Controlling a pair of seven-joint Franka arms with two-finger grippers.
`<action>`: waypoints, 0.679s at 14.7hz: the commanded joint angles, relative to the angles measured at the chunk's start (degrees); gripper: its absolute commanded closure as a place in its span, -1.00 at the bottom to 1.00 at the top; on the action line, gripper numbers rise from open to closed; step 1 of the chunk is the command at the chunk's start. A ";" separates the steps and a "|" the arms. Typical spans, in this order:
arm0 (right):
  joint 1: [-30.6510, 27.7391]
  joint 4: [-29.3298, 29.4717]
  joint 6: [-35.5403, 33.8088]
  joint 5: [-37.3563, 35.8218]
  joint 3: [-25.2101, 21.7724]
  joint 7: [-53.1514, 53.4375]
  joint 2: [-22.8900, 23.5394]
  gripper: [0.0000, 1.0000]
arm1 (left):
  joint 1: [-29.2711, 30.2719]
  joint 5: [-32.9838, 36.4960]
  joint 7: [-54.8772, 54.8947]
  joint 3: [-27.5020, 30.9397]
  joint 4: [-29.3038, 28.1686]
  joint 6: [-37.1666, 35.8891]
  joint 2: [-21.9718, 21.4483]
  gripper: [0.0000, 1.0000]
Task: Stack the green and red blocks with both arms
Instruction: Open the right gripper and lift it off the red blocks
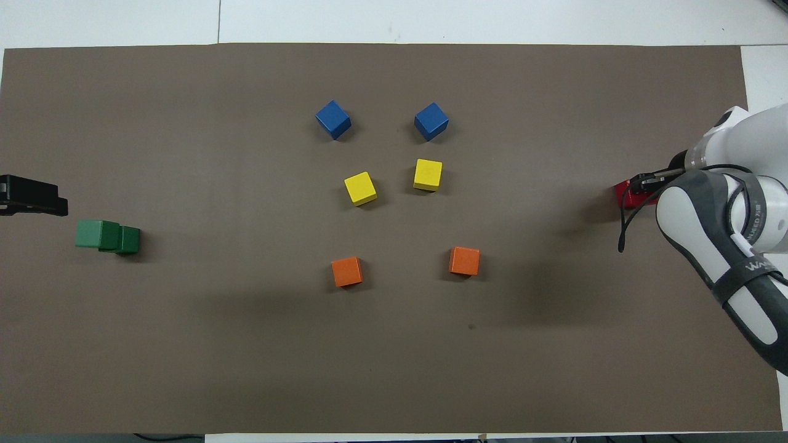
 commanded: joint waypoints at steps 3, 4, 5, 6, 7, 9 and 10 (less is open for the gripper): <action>-0.52 -1.81 1.67 0.28 0.47 -1.87 -1.33 -0.60 | -0.60 -0.54 -0.40 0.45 -0.14 0.15 -0.85 -1.00; -0.52 -1.81 1.67 0.28 0.47 -1.79 -1.33 -0.88 | -0.78 -0.54 -0.40 0.54 -0.05 0.24 -0.76 -1.00; -0.52 -1.64 1.67 0.28 0.47 -1.78 -1.25 -1.00 | -0.78 -0.54 -0.32 0.54 -0.05 0.24 -0.68 -1.00; -0.52 -1.55 1.58 0.28 0.47 -1.87 -1.25 -1.00 | -0.78 -0.54 -0.32 0.54 -0.05 0.32 -0.50 -1.00; -0.52 -1.46 1.49 0.28 0.47 -1.79 -1.25 -1.00 | -0.78 -0.54 -0.32 0.54 -0.05 0.32 -0.50 -1.00; -0.52 -0.33 -0.26 0.28 0.47 -1.78 -1.16 -1.00 | -0.69 -0.54 -0.32 0.45 -0.23 0.59 -0.59 -1.00; -0.52 0.03 -2.01 0.28 0.47 -1.87 -1.59 -1.00 | -0.52 -0.54 -0.32 0.37 -0.32 1.02 -0.76 -1.00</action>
